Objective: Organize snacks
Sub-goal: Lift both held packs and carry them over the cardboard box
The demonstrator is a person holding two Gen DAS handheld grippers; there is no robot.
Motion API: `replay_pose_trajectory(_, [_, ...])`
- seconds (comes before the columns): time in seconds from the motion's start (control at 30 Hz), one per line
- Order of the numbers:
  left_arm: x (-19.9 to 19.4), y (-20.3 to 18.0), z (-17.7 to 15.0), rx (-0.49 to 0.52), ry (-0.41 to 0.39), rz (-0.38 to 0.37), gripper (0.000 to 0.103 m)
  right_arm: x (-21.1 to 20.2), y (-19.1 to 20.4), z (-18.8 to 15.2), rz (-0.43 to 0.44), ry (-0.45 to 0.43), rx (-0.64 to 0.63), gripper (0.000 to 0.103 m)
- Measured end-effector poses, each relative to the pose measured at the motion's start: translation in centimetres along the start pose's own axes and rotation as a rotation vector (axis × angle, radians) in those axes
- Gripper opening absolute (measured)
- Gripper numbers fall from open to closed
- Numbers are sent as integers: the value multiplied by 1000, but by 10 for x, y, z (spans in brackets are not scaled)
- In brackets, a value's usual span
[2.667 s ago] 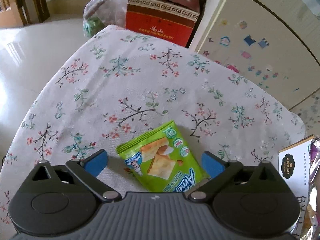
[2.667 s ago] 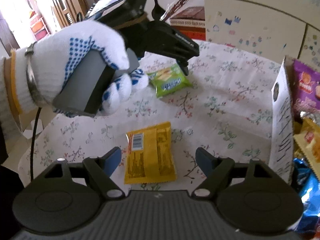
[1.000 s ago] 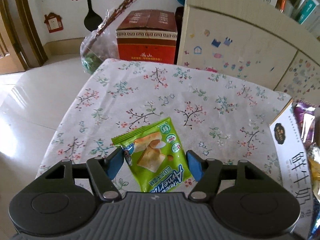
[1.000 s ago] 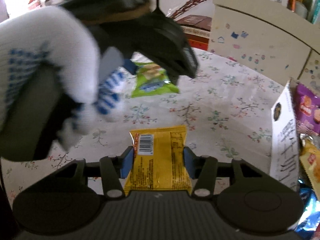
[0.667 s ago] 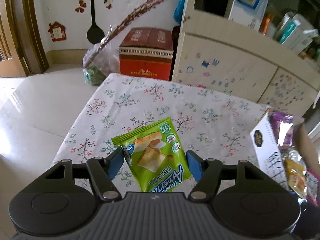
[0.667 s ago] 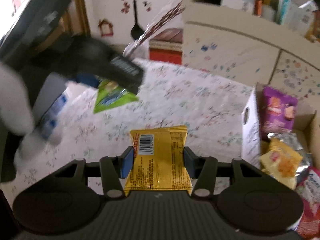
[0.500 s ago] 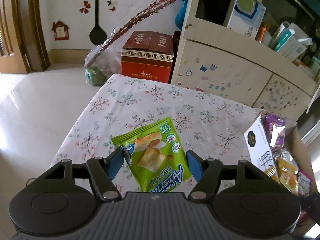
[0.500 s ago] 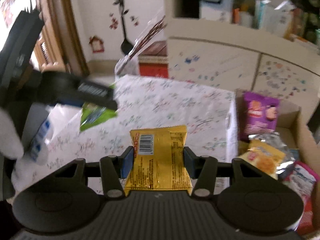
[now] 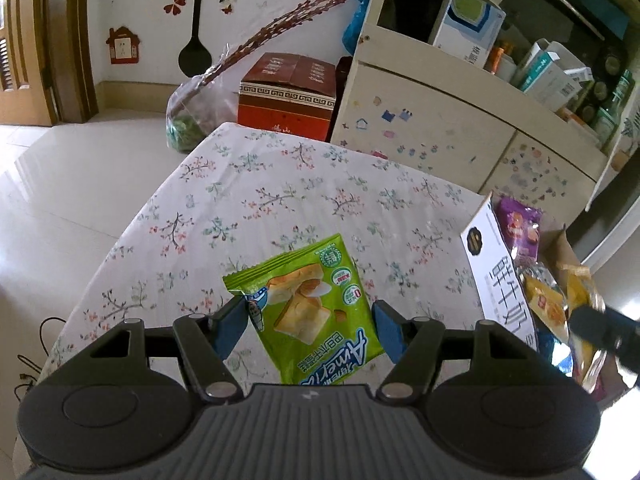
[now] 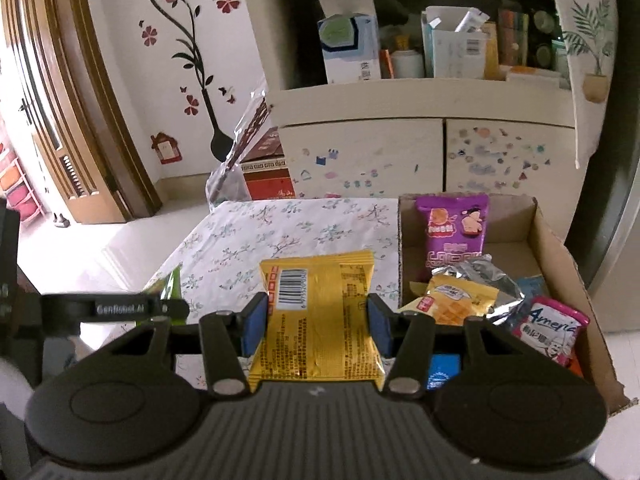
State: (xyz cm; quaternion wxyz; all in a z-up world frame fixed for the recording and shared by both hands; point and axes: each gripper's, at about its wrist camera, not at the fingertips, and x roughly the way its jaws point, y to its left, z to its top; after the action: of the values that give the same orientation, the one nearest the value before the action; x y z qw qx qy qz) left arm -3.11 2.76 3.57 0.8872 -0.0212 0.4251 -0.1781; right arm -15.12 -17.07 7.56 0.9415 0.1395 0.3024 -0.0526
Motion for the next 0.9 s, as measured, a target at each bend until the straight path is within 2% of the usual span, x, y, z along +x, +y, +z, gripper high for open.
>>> replay_pose_trajectory(0.33, [-9, -25, -12, 36, -12, -54, 73, -13, -28, 2, -29, -27, 67, 53])
replay_pose_trajectory(0.63, [-14, -77, -12, 88, -18, -102, 73, -31, -60, 7, -81, -65, 139, 53])
replay_pose_trajectory(0.9, [-16, -125, -10, 136, -19, -153, 73, -42, -89, 10, -84, -95, 220, 53])
